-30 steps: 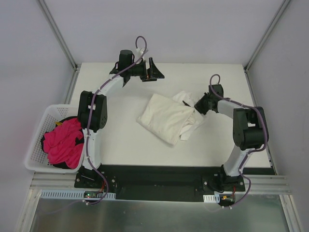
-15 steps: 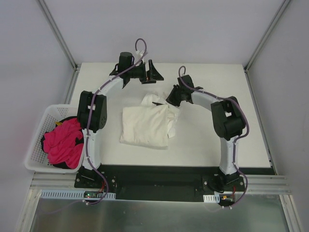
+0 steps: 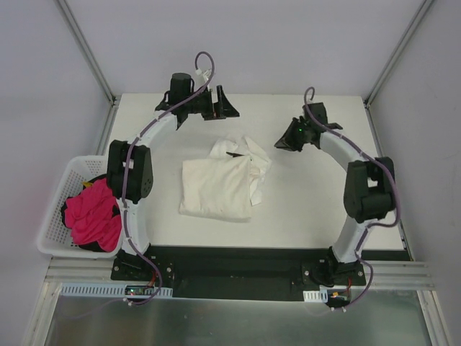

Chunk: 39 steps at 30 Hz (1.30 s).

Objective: Fold and stack the t-shirts
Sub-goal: Smooth out wrinkles on the folded tshirt

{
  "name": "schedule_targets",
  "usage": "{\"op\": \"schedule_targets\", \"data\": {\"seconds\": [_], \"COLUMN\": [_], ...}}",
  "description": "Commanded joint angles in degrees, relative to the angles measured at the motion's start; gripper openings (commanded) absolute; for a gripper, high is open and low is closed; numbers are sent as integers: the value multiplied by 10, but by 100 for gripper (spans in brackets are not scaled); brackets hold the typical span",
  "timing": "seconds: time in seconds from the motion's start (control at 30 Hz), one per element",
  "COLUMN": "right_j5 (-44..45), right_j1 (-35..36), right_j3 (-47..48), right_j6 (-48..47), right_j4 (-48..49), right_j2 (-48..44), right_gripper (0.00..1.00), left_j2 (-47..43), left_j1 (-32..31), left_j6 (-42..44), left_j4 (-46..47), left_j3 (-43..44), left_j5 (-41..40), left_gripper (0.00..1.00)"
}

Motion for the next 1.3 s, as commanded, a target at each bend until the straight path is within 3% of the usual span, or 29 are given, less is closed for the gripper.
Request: {"op": "schedule_targets", "data": {"seconds": [0.0,0.2,0.43,0.93,1.27], "right_j5": [12,-15,-40,-73,-74], "right_j1": [-17,15,70,94,77], "right_j3": [-73,-226,-304,-236,-139], "right_j6": [-43,8,68,107,110], "right_j4": [-30,40,120,157,148], "right_j2": [-142,-207,-201,-76,11], "right_gripper": [15,15,14,13,13], "left_j2": [-35,-42,-34,-21,7], "left_j1": [32,62,65,67,74], "left_j6": [57,66,66,77,75], "left_j4": [-48,-48,-48,-48,-48], "left_j3": [22,-24,-20,-22,-12], "left_j5": [-7,-23,-15,-5,9], "left_gripper": [96,95,94,94,94]}}
